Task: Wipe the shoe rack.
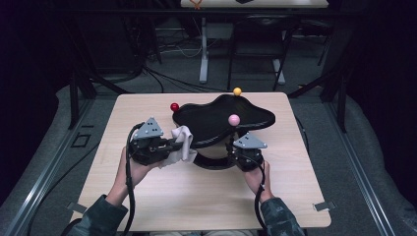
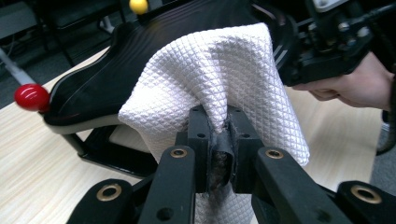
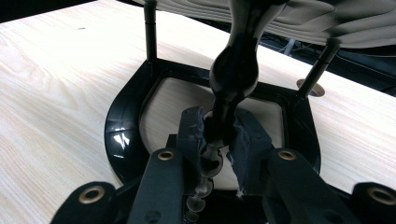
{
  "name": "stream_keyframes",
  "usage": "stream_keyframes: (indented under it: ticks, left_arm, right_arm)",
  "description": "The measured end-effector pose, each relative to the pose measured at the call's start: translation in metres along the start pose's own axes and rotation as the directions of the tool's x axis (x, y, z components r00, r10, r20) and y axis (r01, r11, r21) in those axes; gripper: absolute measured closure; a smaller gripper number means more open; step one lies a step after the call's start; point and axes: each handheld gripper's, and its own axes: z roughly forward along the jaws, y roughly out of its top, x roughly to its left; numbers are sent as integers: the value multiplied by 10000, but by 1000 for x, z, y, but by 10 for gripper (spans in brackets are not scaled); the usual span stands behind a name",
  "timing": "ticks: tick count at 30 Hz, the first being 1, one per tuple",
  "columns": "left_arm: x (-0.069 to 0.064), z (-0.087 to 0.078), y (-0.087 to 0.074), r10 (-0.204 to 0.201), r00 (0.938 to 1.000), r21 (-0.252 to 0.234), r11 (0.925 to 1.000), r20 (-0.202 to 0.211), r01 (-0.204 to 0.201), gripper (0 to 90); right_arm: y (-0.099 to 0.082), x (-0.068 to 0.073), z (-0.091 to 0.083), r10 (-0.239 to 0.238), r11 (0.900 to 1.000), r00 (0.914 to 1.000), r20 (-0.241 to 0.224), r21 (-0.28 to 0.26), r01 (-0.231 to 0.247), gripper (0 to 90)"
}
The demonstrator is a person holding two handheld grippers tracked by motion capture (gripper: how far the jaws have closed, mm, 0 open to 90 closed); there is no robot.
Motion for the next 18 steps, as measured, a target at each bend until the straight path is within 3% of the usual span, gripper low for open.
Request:
stream_keyframes:
  ticks: [18]
  left_arm:
    - [29,17,-6,-580,9970,421,9973,-521,603,819]
  right_arm:
    - [0,0,0,7,10000,10000,-34,-13,-7,743]
